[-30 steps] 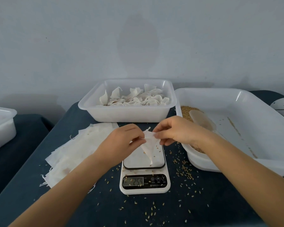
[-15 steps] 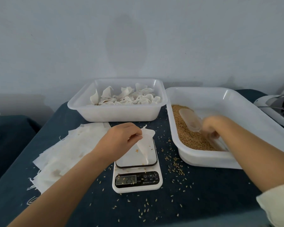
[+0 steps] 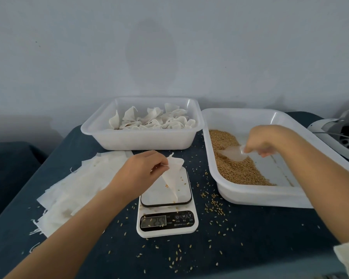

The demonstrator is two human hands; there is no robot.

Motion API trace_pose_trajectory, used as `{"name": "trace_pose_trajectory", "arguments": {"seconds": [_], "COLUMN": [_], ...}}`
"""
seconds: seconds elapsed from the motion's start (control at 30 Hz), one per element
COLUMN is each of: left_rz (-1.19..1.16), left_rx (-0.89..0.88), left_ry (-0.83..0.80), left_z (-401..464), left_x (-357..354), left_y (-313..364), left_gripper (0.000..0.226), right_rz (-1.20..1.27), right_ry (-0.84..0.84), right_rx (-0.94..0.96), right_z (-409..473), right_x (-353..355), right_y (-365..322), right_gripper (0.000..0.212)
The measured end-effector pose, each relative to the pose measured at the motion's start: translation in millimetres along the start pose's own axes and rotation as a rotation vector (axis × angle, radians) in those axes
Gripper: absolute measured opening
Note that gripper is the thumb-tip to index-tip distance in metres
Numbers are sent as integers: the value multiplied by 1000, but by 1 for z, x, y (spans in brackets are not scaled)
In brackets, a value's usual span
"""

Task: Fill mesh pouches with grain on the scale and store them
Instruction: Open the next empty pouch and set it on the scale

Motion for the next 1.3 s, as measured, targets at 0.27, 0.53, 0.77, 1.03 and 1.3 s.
{"name": "trace_pose_trajectory", "arguments": {"seconds": [0.27, 0.53, 0.77, 1.03, 1.3], "left_rz": [-11, 2, 34, 63, 36], "left_rx": [-12, 20, 0, -18, -22], "left_ry": [4, 72, 95, 23, -205], "left_z": [-6, -8, -8, 2, 3], "left_x": [3, 14, 22, 44, 35], "left_y": [1, -9, -12, -29, -47], "left_gripper": [3, 2, 3, 7, 8], "right_rz": [8, 49, 134, 330, 488], "right_ry": [111, 199, 229, 315, 92], "right_rx": [7, 54, 64, 302, 622], "right_z": [9, 25, 22, -12, -62], "right_x": [-24, -19, -7, 27, 23], "right_y": [-26, -14, 11, 9, -27], "right_gripper": [37, 46, 42, 30, 30]}}
Point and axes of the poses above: each hand's wrist, its own z-axis towards the middle knuckle, its own x-axis out of the back of the hand, y = z × x, the point moved 10 cm from there along z, towards the middle knuckle, and after that the axes turned 12 degrees about -x, right-handed, at the moved point
